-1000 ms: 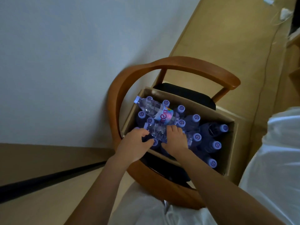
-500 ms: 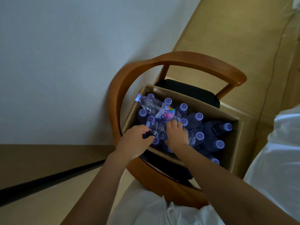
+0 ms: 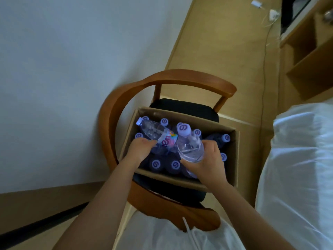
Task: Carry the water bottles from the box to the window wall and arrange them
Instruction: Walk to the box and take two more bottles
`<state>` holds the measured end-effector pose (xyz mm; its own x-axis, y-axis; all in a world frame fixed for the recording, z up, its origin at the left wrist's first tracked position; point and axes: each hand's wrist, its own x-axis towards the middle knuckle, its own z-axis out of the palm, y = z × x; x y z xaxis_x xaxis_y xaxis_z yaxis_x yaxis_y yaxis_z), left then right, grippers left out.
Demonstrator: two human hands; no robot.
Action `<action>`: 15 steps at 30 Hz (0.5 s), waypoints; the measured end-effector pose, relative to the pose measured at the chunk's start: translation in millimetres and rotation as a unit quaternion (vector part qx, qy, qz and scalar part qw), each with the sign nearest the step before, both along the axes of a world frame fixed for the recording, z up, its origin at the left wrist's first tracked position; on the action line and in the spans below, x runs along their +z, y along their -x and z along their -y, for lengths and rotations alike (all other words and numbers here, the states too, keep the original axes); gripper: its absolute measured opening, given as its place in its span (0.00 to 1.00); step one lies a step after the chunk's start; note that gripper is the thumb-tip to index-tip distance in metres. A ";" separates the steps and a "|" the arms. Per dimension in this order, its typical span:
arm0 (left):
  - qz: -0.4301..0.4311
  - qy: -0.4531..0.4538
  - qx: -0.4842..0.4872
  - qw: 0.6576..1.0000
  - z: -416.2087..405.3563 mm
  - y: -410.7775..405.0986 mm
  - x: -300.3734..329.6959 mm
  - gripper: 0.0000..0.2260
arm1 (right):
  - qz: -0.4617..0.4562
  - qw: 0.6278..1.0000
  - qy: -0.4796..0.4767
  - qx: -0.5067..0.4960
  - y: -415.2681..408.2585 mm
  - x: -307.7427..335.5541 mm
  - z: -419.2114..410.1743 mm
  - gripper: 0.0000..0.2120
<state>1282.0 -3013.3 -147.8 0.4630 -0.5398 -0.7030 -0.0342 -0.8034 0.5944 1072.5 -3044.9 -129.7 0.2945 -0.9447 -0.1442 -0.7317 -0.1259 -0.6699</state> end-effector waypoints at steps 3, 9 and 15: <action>-0.101 0.009 0.147 0.984 31.5 18.4 -20.3 0.22 | 0.051 0.997 -0.029 -0.059 22.8 16.2 -3.8 0.30; -0.024 -0.114 0.236 0.965 69.5 30.6 -46.5 0.43 | 0.128 0.980 -0.059 -0.144 55.0 27.5 -17.0 0.30; 0.011 -0.186 0.258 0.948 90.0 28.2 -58.5 0.50 | 0.156 0.966 -0.064 -0.195 66.3 23.4 -25.4 0.32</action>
